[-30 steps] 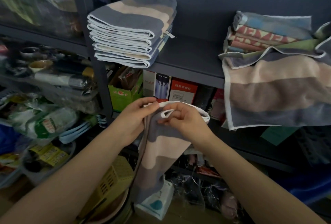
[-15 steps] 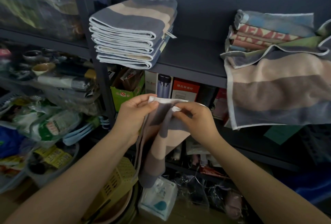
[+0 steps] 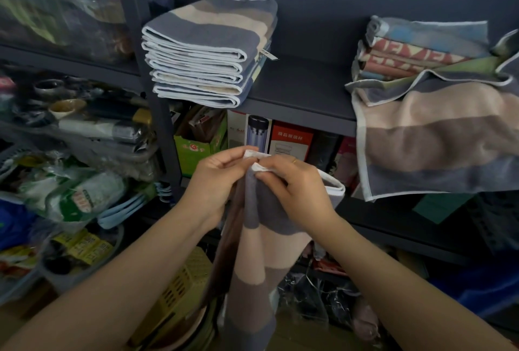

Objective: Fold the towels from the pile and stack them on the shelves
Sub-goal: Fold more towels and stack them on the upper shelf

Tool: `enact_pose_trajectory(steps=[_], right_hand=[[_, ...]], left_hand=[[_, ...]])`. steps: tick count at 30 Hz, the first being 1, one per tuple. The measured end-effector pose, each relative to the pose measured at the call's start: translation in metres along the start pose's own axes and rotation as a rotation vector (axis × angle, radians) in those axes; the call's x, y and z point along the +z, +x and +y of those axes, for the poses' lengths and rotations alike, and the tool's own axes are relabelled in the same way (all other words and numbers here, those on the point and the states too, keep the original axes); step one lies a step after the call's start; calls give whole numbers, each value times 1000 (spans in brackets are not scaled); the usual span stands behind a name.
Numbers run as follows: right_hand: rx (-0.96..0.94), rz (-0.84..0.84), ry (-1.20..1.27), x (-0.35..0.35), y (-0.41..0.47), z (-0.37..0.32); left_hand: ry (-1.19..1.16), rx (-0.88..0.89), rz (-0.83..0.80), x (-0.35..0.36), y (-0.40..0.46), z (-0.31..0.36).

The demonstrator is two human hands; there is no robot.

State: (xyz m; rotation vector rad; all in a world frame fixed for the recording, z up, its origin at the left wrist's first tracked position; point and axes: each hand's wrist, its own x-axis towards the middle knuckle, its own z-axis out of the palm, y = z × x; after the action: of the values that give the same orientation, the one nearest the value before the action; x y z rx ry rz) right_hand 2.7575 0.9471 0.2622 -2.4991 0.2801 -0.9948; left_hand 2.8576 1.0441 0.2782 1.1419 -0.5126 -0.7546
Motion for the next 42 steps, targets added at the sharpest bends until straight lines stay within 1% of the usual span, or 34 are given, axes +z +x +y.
enact_pose_trajectory(steps=[3,5,7,9,11,15,17,19,23,26,29,32,34,36,37,38,39,40,42], right_hand=[[34,39,19,-2,-1,-6],[60,59,32,-2,-1,-11],[76,74,-7,-2,1,-16],[98,94,-48,-1,3,-18],[85,123,-56,-2,3,-18],[28,150,-76,0,-2,-20],[54,104,-69,-2,-3,-20],[107,19,-81,-8,-4,-17],[171,-227,-209,-29,-8,0],[117,-373,-290,-39,-12,8],[14,-392,-250,-51,-6,15],[-135,-349,-283,-68,8,18],[-199,-302,-321,-80,18,23],[-234,-187,-392,-90,27,32],[-219,-108,-444,-95,31,40],[-162,-38,-470,-100,36,47],[-58,-10,-424,-104,40,53],[67,-18,-280,-107,43,56],[340,-99,156,-108,51,61]], left_hand=[[-19,-9,-56,-1,-5,-2],[-76,-15,-65,0,-9,-5],[-164,-46,-78,0,-11,-6],[-204,-49,-140,-1,-12,-4],[-124,11,-172,-2,-13,-2],[138,155,-117,-8,-10,3],[237,215,-82,-11,-6,5],[283,264,-32,-12,0,7],[304,327,101,-19,17,9],[378,367,116,-26,26,12],[383,365,152,-33,32,13],[350,377,153,-35,33,13],[351,406,131,-31,34,14],[343,439,110,-23,34,19],[337,455,104,-19,36,22],[328,468,95,-15,38,26],[328,482,80,-12,41,30],[338,495,59,-9,44,33],[361,509,16,-2,52,37]])
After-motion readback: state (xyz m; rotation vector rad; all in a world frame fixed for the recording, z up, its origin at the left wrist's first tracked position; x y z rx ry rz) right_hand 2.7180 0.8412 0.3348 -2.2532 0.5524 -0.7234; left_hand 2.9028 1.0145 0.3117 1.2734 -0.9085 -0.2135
